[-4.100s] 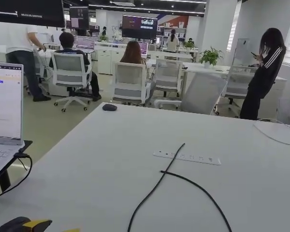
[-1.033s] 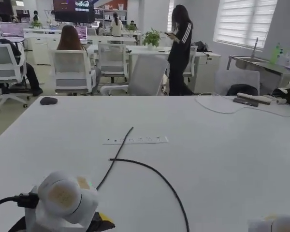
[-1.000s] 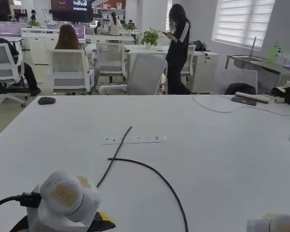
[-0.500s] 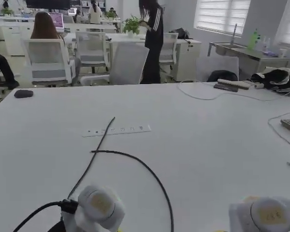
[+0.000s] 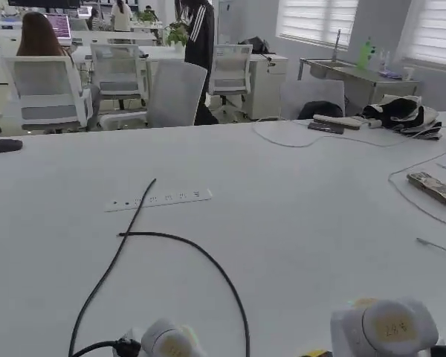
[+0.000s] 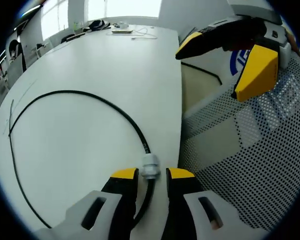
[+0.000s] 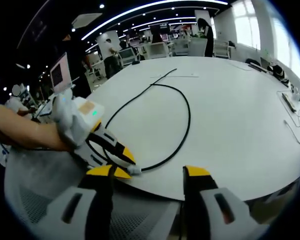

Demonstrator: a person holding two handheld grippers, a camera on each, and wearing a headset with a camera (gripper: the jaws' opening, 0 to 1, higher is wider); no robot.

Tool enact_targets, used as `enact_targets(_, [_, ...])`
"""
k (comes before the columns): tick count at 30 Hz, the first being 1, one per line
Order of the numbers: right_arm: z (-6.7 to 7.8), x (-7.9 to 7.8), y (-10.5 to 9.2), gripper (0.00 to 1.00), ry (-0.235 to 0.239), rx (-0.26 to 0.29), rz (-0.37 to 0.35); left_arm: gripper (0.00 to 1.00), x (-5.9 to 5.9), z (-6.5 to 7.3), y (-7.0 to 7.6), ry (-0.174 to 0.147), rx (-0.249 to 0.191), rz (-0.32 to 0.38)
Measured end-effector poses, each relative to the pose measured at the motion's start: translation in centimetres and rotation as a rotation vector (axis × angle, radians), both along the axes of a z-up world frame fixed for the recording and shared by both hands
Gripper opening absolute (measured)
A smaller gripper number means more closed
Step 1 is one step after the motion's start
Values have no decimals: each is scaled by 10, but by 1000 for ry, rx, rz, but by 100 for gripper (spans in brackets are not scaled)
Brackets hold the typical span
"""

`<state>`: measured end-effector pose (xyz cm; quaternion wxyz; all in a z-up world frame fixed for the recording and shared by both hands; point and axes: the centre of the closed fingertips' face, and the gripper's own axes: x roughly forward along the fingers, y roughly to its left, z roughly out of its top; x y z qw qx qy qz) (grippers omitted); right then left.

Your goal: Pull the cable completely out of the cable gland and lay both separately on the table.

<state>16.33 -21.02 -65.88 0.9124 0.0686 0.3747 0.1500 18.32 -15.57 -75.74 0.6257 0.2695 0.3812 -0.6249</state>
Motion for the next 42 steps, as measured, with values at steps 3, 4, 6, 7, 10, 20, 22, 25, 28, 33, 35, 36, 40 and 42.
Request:
enact_targets(3, [0,0,1,58,2,-2,4,20,-1,-1,-4,7,6,14])
enact_targets(4, [-1,0,1,58,3,-3,5,18,2,-3,-4,-26,15,2])
enact_targets(6, [-1,-1,1,58,5,-5,8,18,3,-4,-4,-27,19,4])
enact_targets(7, [-1,-1,1,58,6,-6,9,18,3,-4,-4,-17,18,18])
enact_targets(10, [-1,-1,2,57,7,-8,14,17,1,-2,1,-4,41,16])
enact_targets(20, [-1,-3,3,56,8,-18,29,17,1,51,16,21,6,11])
enact_targets(22, [-1,-4,5,55,12,-12,44,17,-1,65,21,29,-16,5])
enact_targets(25, [-3,-6,9,54,25,-22,81,17,-4,81,30,37,-33,-1])
enact_targets(28, [-4,-9,13,52,36,-27,116,17,-7,96,43,28,-39,0])
enact_targets(33, [-4,-19,32,47,72,-34,287,16,-10,113,57,25,-71,17])
enact_targets(35, [2,-20,42,40,70,-22,389,16,-15,119,63,21,-91,1])
enact_targets(36, [3,-18,43,40,76,-28,407,16,-17,121,65,22,-92,-5])
enact_targets(40, [13,-11,52,39,82,-68,564,16,-24,126,72,3,-92,-43])
enact_targets(42, [24,-2,65,38,56,-74,649,16,-27,127,74,-11,-85,-60])
